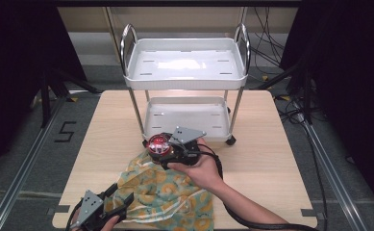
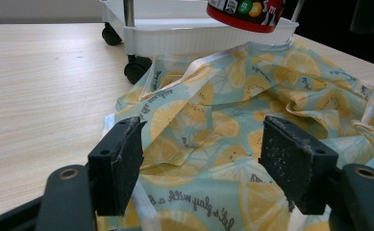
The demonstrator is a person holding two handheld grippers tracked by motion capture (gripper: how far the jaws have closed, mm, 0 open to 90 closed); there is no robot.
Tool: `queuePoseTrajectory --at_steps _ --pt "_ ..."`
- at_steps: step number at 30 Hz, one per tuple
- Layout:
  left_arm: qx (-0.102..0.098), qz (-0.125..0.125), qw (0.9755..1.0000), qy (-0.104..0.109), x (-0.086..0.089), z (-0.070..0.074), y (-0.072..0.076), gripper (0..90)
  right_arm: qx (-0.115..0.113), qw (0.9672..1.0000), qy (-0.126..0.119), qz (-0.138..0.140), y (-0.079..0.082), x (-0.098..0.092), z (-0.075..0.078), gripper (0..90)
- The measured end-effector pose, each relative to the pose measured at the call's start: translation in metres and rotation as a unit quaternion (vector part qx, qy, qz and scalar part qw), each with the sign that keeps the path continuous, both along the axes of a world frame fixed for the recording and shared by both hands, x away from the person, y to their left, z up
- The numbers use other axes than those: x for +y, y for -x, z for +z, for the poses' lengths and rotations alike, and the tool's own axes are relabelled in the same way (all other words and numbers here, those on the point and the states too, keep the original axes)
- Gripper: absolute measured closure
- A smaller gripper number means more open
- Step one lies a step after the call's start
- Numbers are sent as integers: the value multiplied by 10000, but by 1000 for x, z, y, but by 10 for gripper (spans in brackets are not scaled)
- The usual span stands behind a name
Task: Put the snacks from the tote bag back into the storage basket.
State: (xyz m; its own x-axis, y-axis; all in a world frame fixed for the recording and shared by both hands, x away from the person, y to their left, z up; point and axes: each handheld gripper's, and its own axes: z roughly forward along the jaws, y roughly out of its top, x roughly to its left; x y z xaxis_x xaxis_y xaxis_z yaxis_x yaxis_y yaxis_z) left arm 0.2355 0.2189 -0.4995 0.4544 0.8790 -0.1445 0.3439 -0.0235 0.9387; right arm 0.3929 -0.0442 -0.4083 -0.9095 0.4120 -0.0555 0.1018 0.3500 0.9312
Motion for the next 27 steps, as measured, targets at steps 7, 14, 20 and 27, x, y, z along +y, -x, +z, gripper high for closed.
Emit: queuePoseTrajectory --at_steps 7,14,20,27 --pt "-23 -3 10000 26 0 0 0 307 64 9999 34 -79 -3 0 2 266" --pt "-13 21 10000 0 0 0 0 308 -48 9999 -9 -100 -7 0 4 266" --pt "-25 1 10000 17 0 0 0 308 -6 10000 31 -91 -10 1 6 266" --pt "-27 15 10000 8 1 0 0 308 -116 9999 67 -76 -13 3 7 266"
